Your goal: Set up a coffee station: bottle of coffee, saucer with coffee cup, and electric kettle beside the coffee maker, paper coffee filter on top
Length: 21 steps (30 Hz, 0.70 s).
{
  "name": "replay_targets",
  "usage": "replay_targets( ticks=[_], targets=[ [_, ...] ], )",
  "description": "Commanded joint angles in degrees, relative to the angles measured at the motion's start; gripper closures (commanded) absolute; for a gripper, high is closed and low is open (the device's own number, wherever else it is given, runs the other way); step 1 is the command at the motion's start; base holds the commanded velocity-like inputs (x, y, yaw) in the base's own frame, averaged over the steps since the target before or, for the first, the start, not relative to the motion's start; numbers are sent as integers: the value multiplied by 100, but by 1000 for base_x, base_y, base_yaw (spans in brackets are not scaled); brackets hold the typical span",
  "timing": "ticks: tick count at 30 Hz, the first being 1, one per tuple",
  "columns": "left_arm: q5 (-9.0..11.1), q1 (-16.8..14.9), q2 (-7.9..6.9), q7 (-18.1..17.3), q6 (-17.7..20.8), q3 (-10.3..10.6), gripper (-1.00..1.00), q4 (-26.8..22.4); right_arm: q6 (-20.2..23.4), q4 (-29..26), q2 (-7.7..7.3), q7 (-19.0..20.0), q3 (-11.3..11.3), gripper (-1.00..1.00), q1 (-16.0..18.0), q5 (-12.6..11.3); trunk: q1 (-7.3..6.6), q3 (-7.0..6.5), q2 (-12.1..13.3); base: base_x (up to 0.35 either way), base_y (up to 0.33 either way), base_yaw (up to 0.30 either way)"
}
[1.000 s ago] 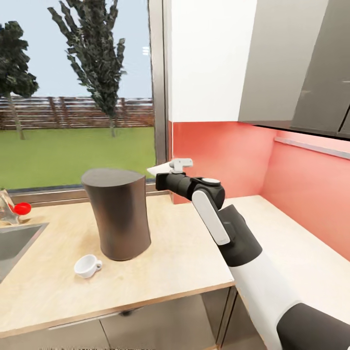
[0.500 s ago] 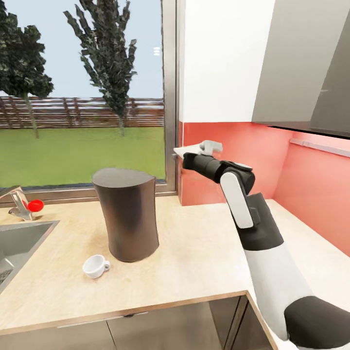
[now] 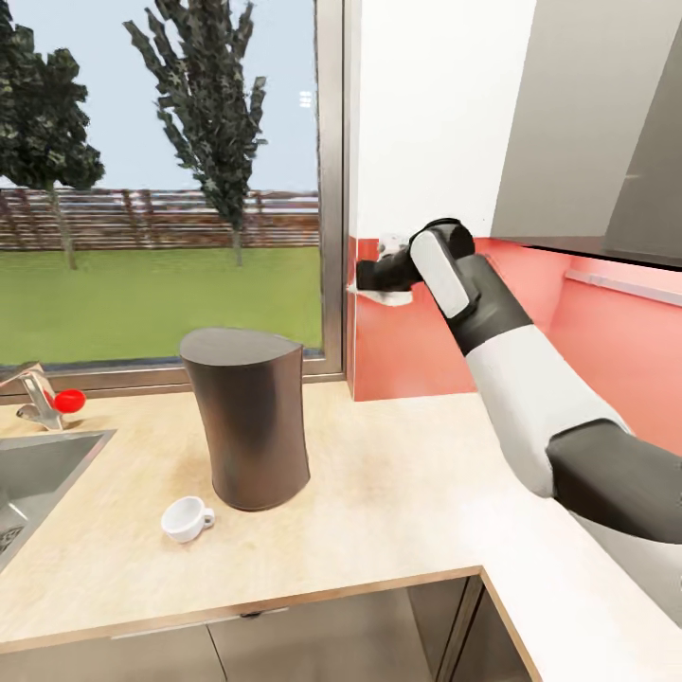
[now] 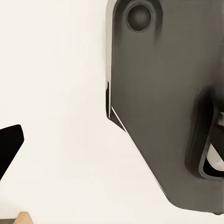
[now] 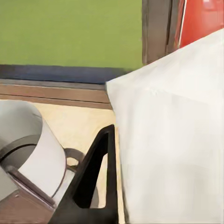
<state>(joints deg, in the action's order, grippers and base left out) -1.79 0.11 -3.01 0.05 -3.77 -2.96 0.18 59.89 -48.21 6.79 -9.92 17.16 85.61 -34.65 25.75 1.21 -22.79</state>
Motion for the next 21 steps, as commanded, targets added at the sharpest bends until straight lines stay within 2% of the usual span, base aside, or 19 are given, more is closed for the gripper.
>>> replay_targets(
  ticks=[1, 4, 5, 6, 10, 16, 19, 21],
  targets=[
    [-22, -2, -3, -8, -21, -25, -100, 1, 11, 96, 2, -73, 220, 100, 20, -64, 4, 12, -13, 0, 0, 0],
    [-46, -2, -13, -22, -19, 11, -100, -6, 11, 407, 37, -72, 936, 100, 55, -67, 4, 12, -13, 0, 0, 0],
    [-64, -2, -12, -26, -23, 37, -100, -7, 11, 569, 97, -67, 1176, 100, 91, -68, 4, 12, -13, 0, 0, 0],
    [-71, -2, -10, -28, -25, 48, -100, -14, 11, 662, 131, -52, 1267, 100, 135, -68, 4, 12, -13, 0, 0, 0],
    [-90, -2, -18, -30, -30, 64, -100, -24, 11, 930, 189, 54, 1422, 100, 281, -68, 4, 12, -13, 0, 0, 0],
    [-81, -2, -40, -31, -79, 59, -100, -26, 11, 1341, 198, 156, 1636, 100, 358, -69, 4, 12, -13, 0, 0, 0],
    [-49, -2, -41, -31, -89, 27, -100, -26, 11, 2050, 241, 163, 1670, 100, 755, -69, 4, 12, -13, 0, 0, 0],
    [-36, -2, -34, -31, -92, 15, -100, -26, 11, 2634, 294, 186, 1673, 100, 1142, -72, 4, 12, -13, 0, 0, 0]
  ],
)
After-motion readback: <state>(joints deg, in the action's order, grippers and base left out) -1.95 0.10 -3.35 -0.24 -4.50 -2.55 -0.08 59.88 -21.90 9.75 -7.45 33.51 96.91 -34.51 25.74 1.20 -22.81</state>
